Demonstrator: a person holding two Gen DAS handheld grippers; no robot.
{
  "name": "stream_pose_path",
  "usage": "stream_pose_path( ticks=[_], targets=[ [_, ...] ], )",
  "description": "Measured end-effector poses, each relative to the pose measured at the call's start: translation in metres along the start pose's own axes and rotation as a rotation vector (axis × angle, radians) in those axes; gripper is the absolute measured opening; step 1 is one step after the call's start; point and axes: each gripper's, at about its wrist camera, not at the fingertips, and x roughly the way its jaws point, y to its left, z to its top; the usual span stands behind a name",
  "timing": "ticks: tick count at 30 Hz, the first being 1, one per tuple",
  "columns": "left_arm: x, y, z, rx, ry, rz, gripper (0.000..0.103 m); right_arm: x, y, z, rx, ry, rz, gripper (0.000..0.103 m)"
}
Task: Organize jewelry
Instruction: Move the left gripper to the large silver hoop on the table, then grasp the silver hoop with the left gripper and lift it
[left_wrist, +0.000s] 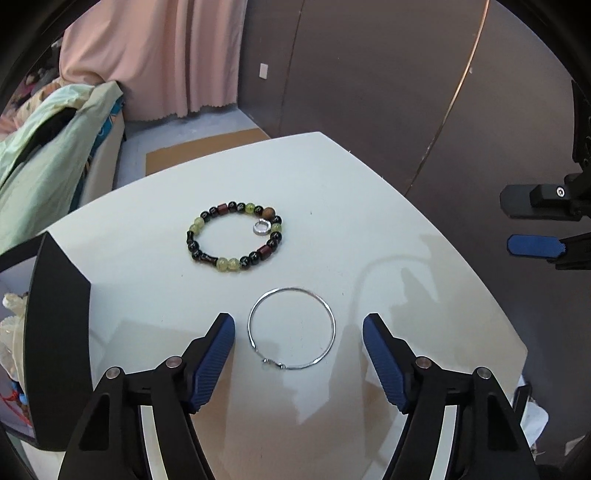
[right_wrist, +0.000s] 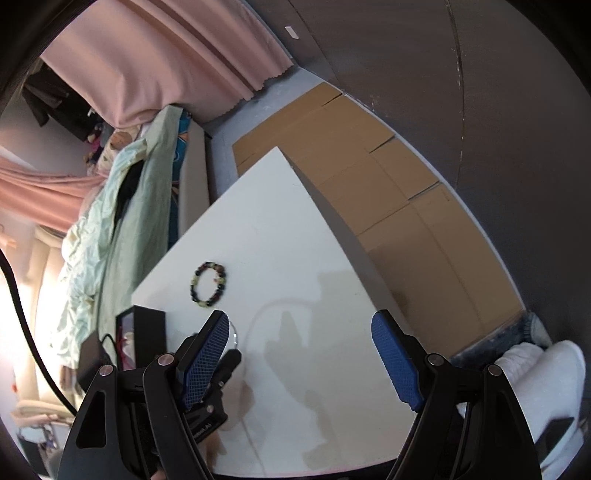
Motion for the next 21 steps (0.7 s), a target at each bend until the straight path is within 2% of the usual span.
stream_pose_path(
  ticks=[3,5,6,10,21],
  targets=[
    [0.001,-0.003,0.0,0.019,-0.007,0.019,0.071,0.001,0.001,0.0,-0.011,0.003,-0.007,0.08],
    [0.002,-0.006,0.0,0.057,-0.01,0.065,0.054,0.0,0.002,0.0,-0.014,0.004,-0.011,0.08],
    [0.003,-0.006,0.0,0.071,-0.011,0.087,0.051,0.001,0.002,0.0,-0.014,0.005,-0.012,0.08],
    [0.0,0.004,0.001,0.03,-0.009,0.033,0.051,0.004,0.005,-0.001,-0.025,0.009,-0.016,0.08],
    [-0.031,0.021,0.01,-0.035,-0.058,-0.001,0.051,0.011,0.021,-0.004,-0.042,0.01,-0.011,0.08]
  ],
)
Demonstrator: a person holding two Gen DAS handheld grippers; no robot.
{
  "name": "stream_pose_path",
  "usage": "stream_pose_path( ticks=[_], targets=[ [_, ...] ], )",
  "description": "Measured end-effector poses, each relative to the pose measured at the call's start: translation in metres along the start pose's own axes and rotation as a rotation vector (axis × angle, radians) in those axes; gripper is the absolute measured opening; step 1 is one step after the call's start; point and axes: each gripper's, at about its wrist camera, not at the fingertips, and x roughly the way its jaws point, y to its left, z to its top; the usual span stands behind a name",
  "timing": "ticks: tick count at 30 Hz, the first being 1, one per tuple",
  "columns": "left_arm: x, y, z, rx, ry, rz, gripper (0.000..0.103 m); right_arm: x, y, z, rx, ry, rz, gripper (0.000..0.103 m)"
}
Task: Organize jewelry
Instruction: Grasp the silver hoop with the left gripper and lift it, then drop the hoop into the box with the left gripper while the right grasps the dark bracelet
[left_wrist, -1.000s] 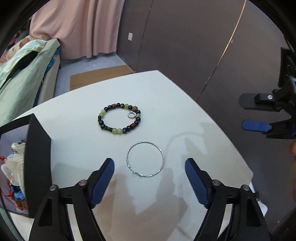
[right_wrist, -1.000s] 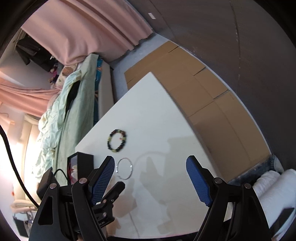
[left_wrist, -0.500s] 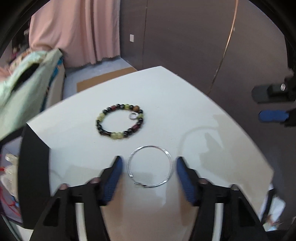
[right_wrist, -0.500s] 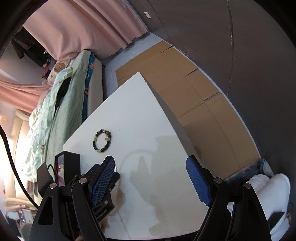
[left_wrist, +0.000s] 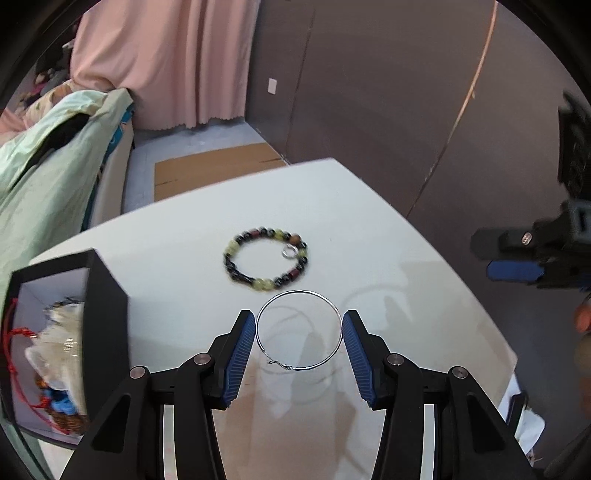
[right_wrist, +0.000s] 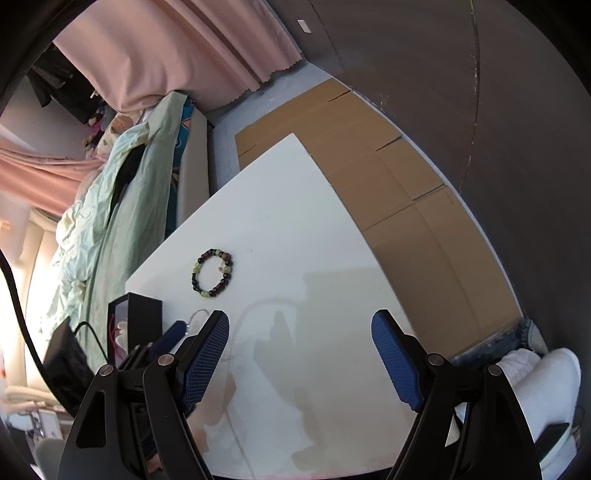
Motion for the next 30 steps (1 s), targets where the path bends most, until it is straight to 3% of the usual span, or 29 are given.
stream_pose_path(
  ticks=[13,21,30],
  targets=[
    [-0.057,0.05,0.021,-0.125,-0.104,0.007,0.051,0.018,0.043,0.002,-0.05,-0.043,0.021,0.08],
    [-0.076,0.092,0.026,-0.2,-0.119,0.034,0.051,0.046,0.064,0.009,-0.067,-0.037,0.0,0.058],
    [-0.081,0.122,0.026,-0.242,-0.105,0.042,0.051,0.072,0.079,0.016,-0.066,-0.025,-0.015,0.05]
  ],
)
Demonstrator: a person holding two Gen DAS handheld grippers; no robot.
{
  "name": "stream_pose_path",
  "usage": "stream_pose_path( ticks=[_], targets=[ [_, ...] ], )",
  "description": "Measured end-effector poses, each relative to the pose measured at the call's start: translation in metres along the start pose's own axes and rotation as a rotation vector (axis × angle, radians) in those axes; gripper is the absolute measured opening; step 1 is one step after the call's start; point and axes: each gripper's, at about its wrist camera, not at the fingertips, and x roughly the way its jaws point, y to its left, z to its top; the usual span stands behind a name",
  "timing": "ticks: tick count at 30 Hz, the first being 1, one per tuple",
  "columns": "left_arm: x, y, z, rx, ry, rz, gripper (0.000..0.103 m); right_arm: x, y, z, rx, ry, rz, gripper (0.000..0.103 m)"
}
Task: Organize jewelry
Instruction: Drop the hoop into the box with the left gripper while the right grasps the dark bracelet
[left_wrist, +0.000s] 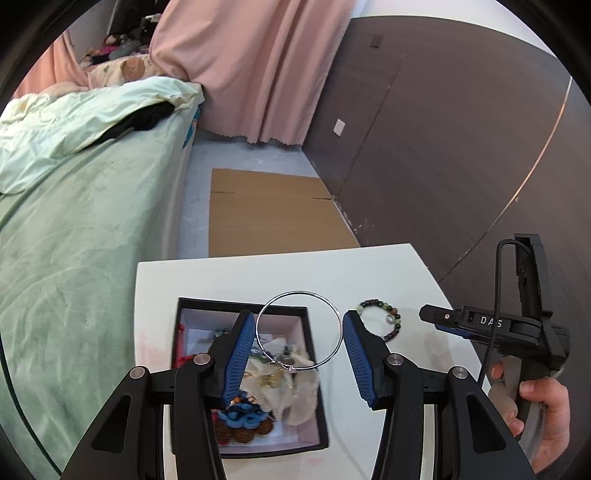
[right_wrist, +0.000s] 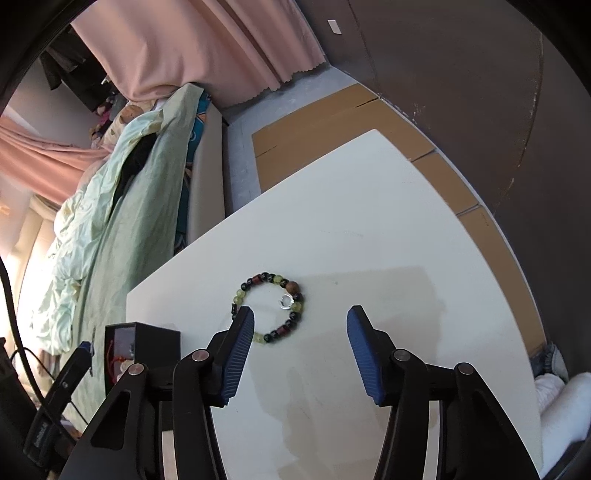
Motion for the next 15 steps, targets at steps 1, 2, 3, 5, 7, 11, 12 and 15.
stream_pose_path(
  ticks=[1,2,3,5,7,11,12,15],
  targets=[
    [0.001,0.002,0.001,-0.005,0.003,0.0,0.051,0.002,0.002,0.001,-0.003,0.002,-0.001,0.049],
    [0.002,0.005,0.003,-0.011,0.007,-0.002,0.051,0.005,0.003,0.001,-0.006,0.005,-0.003,0.047],
    [0.003,0.007,0.003,-0.014,0.01,-0.004,0.051,0.008,0.005,0.002,-0.008,0.008,-0.006,0.045],
    [0.006,0.009,0.005,-0.02,0.019,-0.011,0.051,0.014,0.006,0.004,-0.01,0.014,-0.018,0.043],
    [0.01,0.01,0.006,-0.019,0.027,-0.013,0.051,0.019,0.008,0.006,-0.012,0.017,-0.03,0.043],
    [0.018,0.013,0.009,-0.016,0.055,-0.021,0.049,0.034,0.01,0.013,-0.015,0.039,-0.045,0.034],
    [0.021,0.013,0.01,-0.012,0.069,-0.018,0.049,0.037,0.011,0.013,-0.017,0.049,-0.05,0.032],
    [0.023,0.015,0.011,-0.017,0.086,-0.024,0.049,0.043,0.018,0.012,-0.047,0.057,-0.074,0.027]
  ],
)
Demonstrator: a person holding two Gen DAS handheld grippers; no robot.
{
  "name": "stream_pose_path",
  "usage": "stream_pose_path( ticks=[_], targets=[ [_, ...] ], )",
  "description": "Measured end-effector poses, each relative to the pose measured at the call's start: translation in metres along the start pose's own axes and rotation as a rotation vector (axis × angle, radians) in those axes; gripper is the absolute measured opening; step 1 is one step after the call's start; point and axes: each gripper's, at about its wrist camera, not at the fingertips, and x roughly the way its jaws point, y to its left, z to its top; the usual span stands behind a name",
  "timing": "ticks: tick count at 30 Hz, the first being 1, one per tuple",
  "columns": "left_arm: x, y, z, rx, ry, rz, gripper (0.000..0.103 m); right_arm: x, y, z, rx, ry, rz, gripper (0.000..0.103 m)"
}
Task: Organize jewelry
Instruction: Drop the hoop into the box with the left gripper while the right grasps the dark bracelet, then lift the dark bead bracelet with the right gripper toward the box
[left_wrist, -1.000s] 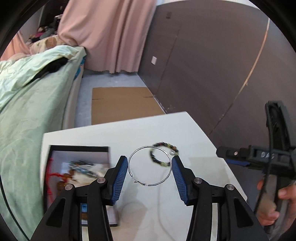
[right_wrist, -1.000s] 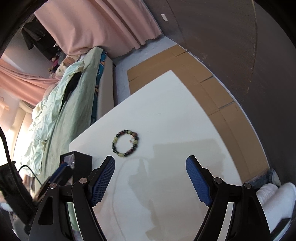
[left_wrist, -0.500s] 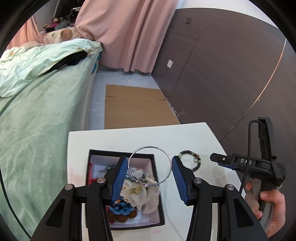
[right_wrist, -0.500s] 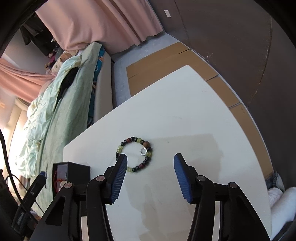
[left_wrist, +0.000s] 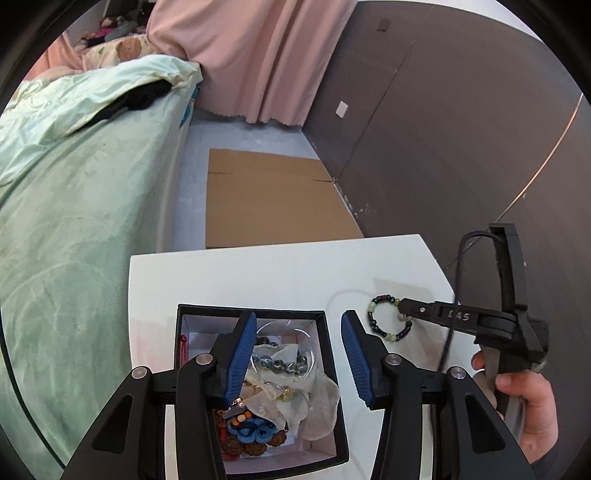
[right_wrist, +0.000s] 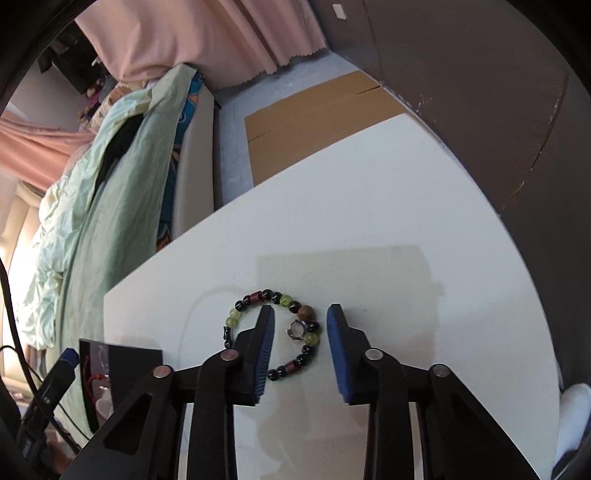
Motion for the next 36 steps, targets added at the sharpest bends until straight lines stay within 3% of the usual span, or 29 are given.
stream_pose_path(
  ticks=[4,10,16,23,32,36],
  targets=[
    [-0.002,0.007,0.001,-0.027,0.02,-0.014,0.049,0.003,0.006,0.0,-0.022,0.012,-0.01,0.011],
    [-0.009,0.017,-0.003,-0.1,0.028,-0.04,0.051,-0.011,0.009,-0.004,-0.015,-0.022,0.02,0.01],
    [-0.018,0.019,-0.01,-0.137,-0.002,-0.014,0.066,-0.033,0.011,-0.008,-0.008,-0.076,0.088,0.01],
    [-0.031,0.017,-0.02,-0.14,-0.009,-0.003,0.067,-0.058,0.016,-0.017,-0.001,-0.138,0.174,0.01],
    [-0.054,0.025,-0.034,-0.132,-0.077,0.043,0.07,-0.093,0.044,-0.041,-0.059,-0.223,0.282,0.01],
    [-0.065,0.027,-0.036,-0.143,-0.113,0.062,0.082,-0.107,0.058,-0.055,-0.068,-0.249,0.37,0.01]
  ],
)
